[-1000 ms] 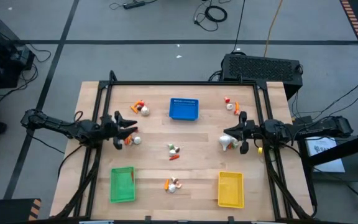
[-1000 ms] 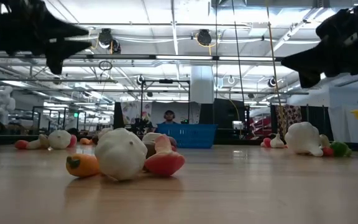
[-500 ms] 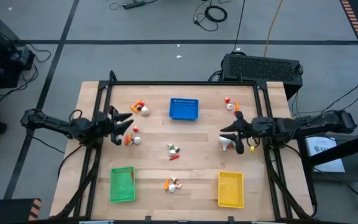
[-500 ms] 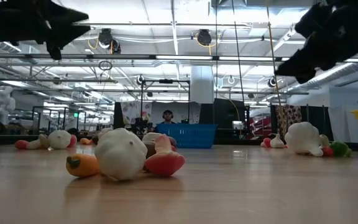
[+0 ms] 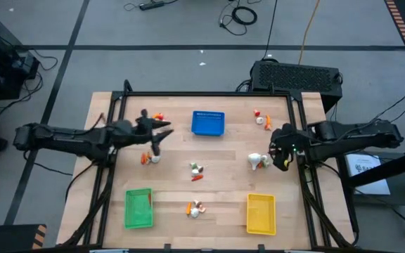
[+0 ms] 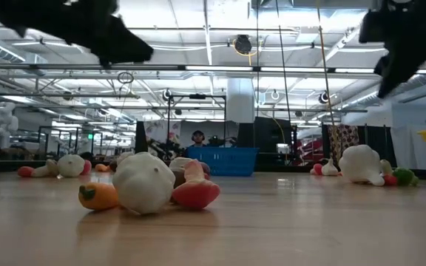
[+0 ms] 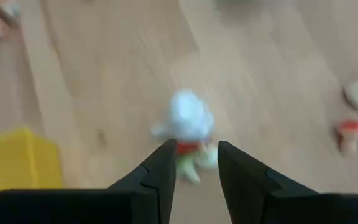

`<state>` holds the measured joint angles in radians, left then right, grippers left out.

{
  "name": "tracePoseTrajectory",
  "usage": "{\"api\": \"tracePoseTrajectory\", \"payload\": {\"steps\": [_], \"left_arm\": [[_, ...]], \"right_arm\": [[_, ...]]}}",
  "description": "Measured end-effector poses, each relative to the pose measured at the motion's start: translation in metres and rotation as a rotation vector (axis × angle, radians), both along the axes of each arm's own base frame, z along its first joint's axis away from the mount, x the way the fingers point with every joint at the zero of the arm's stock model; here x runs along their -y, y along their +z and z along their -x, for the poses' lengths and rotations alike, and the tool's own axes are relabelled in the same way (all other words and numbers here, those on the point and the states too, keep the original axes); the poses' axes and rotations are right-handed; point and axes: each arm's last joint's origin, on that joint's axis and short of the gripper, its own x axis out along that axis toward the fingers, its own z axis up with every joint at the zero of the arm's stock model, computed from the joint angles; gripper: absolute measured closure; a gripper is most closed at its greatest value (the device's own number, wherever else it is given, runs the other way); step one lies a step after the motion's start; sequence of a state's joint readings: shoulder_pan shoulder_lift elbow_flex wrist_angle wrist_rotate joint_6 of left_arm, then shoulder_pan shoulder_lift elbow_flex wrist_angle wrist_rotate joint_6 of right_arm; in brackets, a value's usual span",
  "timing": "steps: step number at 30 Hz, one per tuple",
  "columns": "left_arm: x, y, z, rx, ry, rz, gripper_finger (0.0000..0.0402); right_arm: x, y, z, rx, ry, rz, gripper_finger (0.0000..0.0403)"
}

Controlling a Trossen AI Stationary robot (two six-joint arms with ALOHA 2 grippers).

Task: Sort produce into baskets
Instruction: Put the green mushroom into the blue bin

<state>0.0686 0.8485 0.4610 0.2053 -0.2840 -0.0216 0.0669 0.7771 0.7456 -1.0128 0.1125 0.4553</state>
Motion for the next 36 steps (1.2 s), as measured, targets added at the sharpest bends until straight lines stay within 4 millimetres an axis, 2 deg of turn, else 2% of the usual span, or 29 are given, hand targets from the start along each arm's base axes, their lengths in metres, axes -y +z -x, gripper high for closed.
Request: {"api": "tracePoseTrajectory", "payload": {"steps": [6,12,16,21,27,36], "left_arm": [[-0.003,-0.005,-0.029,-0.089,-0.028,0.005,0.0242],[-0.004,-0.015,-0.042,-0.111,-0.024,-0.014,0.0242],[-0.006,-0.021,-0.049,-0.105,0.012,-0.025,0.0242],[-0.005,-0.022,-0.054,-0.092,-0.043,-0.037,0.0242],[-0.003,-0.023,-0.054,-0.098,-0.055,-0.014,0.0242],[0.010,-0.029,-0.053,-0.154,-0.109,-0.005,0.0242]], "right_arm": [[-0.001,-0.012,-0.005,-0.155,0.078,0.034,0.0293],[-0.002,-0.027,-0.024,-0.278,0.176,0.081,0.0288],[-0.003,-0.039,-0.039,-0.335,0.220,0.099,0.0268],[-0.004,-0.052,-0.050,-0.413,0.197,0.087,0.0228],[-0.004,-0.062,-0.063,-0.404,0.181,0.084,0.0188],[0.005,-0.073,-0.070,-0.454,0.129,0.093,0.0177]]}}
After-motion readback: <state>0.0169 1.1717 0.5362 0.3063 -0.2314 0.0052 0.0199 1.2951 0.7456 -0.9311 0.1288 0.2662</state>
